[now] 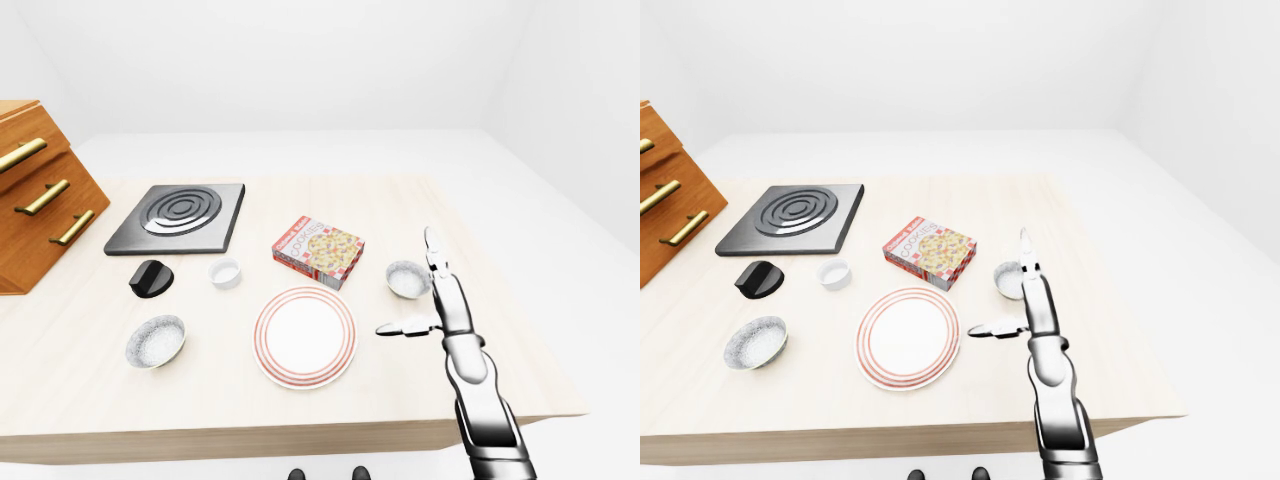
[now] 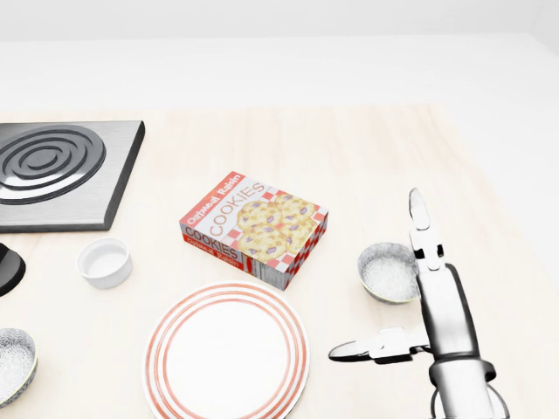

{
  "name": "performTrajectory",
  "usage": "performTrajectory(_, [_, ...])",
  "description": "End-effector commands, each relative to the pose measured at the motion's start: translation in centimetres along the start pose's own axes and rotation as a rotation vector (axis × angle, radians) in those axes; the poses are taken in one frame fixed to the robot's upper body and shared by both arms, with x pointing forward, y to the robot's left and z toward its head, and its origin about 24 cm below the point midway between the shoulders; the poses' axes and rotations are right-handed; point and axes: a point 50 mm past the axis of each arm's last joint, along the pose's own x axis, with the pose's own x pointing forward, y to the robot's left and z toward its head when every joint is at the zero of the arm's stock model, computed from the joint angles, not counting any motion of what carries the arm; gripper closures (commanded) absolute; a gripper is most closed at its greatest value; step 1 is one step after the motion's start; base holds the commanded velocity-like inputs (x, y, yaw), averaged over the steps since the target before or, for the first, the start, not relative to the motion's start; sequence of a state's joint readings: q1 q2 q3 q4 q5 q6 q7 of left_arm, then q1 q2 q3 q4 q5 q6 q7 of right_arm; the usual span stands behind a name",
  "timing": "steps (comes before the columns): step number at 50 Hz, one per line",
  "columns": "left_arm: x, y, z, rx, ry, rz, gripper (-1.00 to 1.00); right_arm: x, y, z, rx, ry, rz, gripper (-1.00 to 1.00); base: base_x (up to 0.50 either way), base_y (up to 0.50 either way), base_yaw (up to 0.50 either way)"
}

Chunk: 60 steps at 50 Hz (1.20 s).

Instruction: Pick the akita bowl next to the plate and place it on the plate.

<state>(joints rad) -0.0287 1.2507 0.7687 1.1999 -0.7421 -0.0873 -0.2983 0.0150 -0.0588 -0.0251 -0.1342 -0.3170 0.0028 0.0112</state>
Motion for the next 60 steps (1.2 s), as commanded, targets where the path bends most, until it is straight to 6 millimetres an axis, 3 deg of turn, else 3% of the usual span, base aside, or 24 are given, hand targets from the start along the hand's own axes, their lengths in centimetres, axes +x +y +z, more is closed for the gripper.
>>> performTrajectory(1, [-0.1,0.4,0.3,-0.024,-0.007,0.009,-1.00,0.0,-4.5,4.1,-0.318,-0.113,-0.178,-1.00,0.00,0.00,0.00])
performTrajectory(11, [-0.1,0.5,0.3,-0.029,-0.008,0.008,-1.00,-0.6,-8.2,6.7,-0.635,-0.167,-0.336,-1.00,0.00,0.00,0.00])
performTrajectory(15, [-0.1,0.6,0.5,-0.029,-0.011,0.011,-1.00,-0.9,-8.7,7.3,-0.603,-0.177,-0.348,-1.00,0.00,0.00,0.00])
performTrajectory(43, [-0.1,0.6,0.7,-0.036,-0.017,0.017,-1.00,-0.5,-7.3,5.5,-0.613,-0.146,-0.304,-1.00,0.00,0.00,0.00])
performTrajectory(60, [-0.1,0.6,0.5,-0.036,-0.014,0.016,-1.00,-0.5,-6.3,4.6,-0.767,-0.170,-0.275,-1.00,0.00,0.00,0.00])
